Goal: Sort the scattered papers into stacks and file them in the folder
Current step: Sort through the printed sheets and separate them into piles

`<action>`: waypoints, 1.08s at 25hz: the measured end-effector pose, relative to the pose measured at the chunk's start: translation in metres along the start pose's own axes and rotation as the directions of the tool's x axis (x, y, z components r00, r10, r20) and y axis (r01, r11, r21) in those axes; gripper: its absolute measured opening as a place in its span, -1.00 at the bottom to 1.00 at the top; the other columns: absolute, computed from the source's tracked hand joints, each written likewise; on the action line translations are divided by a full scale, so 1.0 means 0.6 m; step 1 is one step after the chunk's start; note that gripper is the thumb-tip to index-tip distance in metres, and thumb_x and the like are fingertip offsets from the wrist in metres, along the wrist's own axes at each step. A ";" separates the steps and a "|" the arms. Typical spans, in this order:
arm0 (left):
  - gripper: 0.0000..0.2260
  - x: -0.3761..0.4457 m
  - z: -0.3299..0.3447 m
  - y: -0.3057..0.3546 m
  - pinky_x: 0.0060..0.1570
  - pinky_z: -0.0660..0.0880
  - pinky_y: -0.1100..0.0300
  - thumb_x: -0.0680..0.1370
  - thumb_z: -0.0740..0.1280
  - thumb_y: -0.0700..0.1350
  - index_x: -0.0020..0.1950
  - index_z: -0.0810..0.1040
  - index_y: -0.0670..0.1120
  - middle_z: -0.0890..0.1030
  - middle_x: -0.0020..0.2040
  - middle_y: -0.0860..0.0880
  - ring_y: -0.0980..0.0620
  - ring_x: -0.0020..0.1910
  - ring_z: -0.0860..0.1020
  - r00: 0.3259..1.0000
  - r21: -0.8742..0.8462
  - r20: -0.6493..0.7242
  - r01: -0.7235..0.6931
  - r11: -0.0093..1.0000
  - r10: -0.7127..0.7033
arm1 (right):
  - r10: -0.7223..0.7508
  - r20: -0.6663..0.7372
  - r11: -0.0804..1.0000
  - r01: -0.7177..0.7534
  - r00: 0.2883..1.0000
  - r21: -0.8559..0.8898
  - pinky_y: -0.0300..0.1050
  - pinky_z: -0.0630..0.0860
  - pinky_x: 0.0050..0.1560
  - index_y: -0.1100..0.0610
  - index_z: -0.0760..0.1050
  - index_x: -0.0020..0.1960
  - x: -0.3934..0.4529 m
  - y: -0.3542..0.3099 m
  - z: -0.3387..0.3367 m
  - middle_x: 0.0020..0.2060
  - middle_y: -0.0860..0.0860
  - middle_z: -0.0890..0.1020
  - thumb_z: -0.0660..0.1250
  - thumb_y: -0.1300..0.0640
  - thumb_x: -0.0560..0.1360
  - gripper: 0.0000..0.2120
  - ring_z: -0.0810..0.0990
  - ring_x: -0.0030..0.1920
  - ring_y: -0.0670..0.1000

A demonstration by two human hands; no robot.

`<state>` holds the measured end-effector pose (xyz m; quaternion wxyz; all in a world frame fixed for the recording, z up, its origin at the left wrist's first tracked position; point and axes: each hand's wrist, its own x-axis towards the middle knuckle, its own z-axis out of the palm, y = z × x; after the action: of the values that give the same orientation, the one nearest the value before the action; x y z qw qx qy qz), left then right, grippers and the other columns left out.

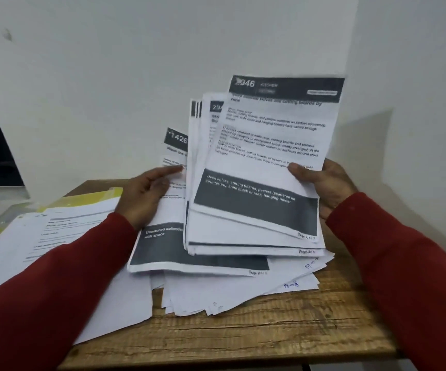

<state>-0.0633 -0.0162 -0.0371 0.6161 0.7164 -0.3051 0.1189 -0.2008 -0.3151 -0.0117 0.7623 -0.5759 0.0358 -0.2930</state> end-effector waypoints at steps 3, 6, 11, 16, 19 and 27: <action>-0.80 -0.011 0.015 0.021 0.11 0.54 0.09 0.61 0.25 -0.18 0.08 0.67 -0.15 0.73 -0.05 0.00 0.07 -0.04 0.68 0.970 -0.248 0.060 0.244 0.938 -0.236 | 0.035 0.091 0.999 -0.031 0.995 -0.043 -0.12 0.65 -0.16 0.23 0.57 0.18 -0.017 0.020 0.027 -0.04 0.08 0.73 0.33 0.43 0.50 -0.71 0.73 -0.09 0.06; -0.73 -0.014 0.014 0.027 -0.05 0.59 0.15 0.64 0.27 -0.02 -0.01 0.67 -0.17 0.73 -0.13 -0.07 0.03 -0.17 0.69 0.962 -0.247 0.096 0.270 0.931 -0.254 | 0.051 0.129 0.999 -0.049 0.990 -0.020 -0.05 0.66 -0.08 0.24 0.56 0.22 -0.025 0.030 0.043 0.04 0.12 0.71 0.32 0.41 0.52 -0.70 0.72 -0.02 0.10; -0.76 -0.008 -0.004 0.019 -0.34 0.51 0.32 0.54 0.40 0.02 -0.27 0.64 -0.07 0.65 -0.37 0.06 0.15 -0.42 0.56 0.980 -0.200 -0.066 0.170 0.965 -0.187 | 0.075 0.094 0.996 -0.069 0.993 -0.064 0.01 0.67 -0.03 0.26 0.56 0.22 -0.029 0.028 0.051 0.04 0.14 0.71 0.33 0.38 0.53 -0.72 0.71 0.00 0.14; -0.91 0.002 -0.016 0.006 0.04 0.61 0.13 0.60 0.35 -0.15 0.03 0.65 -0.08 0.72 -0.06 0.00 0.02 -0.09 0.66 0.984 -0.288 -0.110 0.104 0.952 -0.141 | -0.091 -0.275 0.995 0.081 0.957 -0.050 0.05 0.64 0.04 0.27 0.53 0.28 0.017 -0.003 -0.015 0.10 0.15 0.68 0.41 0.34 0.50 -0.65 0.70 0.03 0.14; -0.85 0.008 -0.024 -0.008 0.10 0.58 0.17 0.62 0.30 -0.23 0.16 0.60 -0.10 0.71 -0.03 0.08 0.08 -0.05 0.66 0.990 -0.270 -0.106 0.067 0.961 -0.098 | -0.051 -0.421 0.998 0.066 0.906 0.021 -0.07 0.64 -0.25 0.32 0.48 0.30 0.037 -0.013 -0.065 0.00 0.11 0.69 0.46 0.28 0.48 -0.58 0.70 -0.18 0.04; -0.77 0.012 -0.024 -0.019 0.02 0.62 0.18 0.62 0.25 -0.30 0.23 0.53 -0.08 0.73 -0.06 0.07 0.11 -0.10 0.68 0.993 -0.353 -0.057 0.081 0.932 -0.108 | -0.046 -0.342 0.990 0.090 0.938 0.112 0.10 0.66 -0.04 0.29 0.50 0.30 0.050 -0.001 -0.067 0.10 0.17 0.68 0.39 0.35 0.50 -0.63 0.70 0.05 0.18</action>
<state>-0.0483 -0.0039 -0.0394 0.7497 0.6042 -0.2633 0.0599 -0.1921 -0.3642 -0.0164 0.7690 -0.4687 0.1279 -0.4156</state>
